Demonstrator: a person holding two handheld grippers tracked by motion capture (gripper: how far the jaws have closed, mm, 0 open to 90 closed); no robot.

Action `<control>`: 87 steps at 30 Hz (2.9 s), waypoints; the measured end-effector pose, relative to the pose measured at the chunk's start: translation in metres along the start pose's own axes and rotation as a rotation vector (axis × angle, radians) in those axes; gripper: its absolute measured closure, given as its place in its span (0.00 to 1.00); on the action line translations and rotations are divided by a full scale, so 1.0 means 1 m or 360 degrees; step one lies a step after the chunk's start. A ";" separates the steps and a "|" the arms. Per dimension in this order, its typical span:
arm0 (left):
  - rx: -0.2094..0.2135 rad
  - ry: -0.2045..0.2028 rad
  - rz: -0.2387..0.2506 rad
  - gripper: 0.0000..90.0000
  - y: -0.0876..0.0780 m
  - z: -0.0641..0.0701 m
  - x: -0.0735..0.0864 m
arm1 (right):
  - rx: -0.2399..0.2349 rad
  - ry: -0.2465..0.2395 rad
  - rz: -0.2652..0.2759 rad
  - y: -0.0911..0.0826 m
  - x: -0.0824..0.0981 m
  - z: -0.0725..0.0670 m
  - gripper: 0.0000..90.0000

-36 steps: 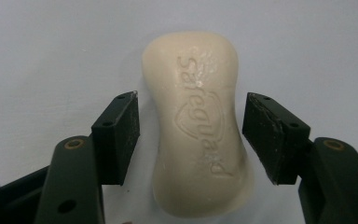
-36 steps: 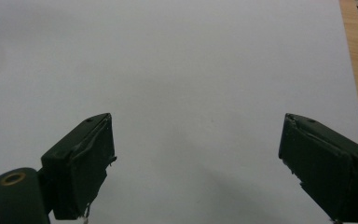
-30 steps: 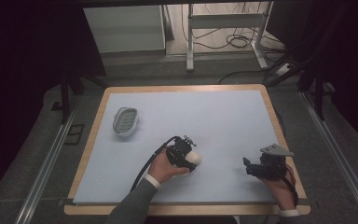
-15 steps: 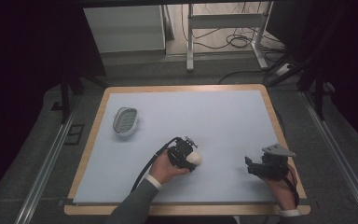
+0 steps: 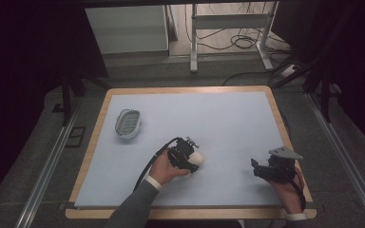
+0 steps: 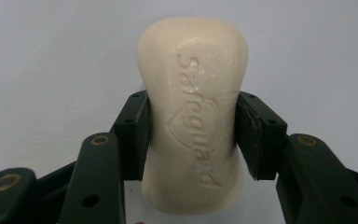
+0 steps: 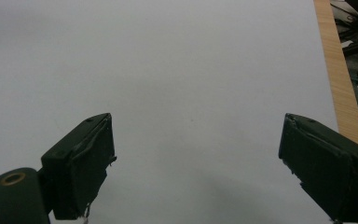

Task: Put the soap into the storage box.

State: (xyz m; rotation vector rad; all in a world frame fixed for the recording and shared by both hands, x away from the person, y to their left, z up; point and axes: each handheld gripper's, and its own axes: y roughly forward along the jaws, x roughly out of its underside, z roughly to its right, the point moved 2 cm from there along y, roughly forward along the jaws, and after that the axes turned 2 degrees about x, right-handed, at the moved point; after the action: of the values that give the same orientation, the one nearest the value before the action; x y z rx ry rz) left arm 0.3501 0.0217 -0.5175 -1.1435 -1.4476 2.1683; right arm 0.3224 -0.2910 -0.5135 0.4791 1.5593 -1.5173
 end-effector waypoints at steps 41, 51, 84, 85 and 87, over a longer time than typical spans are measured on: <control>0.0025 0.0019 -0.0061 0.55 -0.007 -0.009 0.004 | 0.0012 0.0006 -0.0003 0.001 0.001 0.003 0.12; 0.0037 -0.0013 -0.0009 0.55 -0.019 -0.017 0.005 | 0.0009 0.0005 -0.0008 0.001 0.001 0.002 0.12; 0.0000 -0.0125 0.0056 0.55 -0.049 -0.054 0.015 | 0.0011 0.0005 -0.0020 0.002 0.003 0.003 0.12; -0.0002 -0.0128 0.0060 0.55 -0.050 -0.056 0.015 | 0.0010 0.0005 -0.0020 0.002 0.003 0.003 0.12; -0.0015 -0.0132 0.0053 0.55 -0.052 -0.058 0.016 | 0.0009 0.0005 -0.0020 0.002 0.003 0.003 0.12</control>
State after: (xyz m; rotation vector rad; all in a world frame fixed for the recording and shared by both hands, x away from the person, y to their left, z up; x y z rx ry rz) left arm 0.3741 0.0919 -0.4896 -1.1009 -1.4839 2.2588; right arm 0.3236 -0.2944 -0.5165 0.4756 1.5638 -1.5314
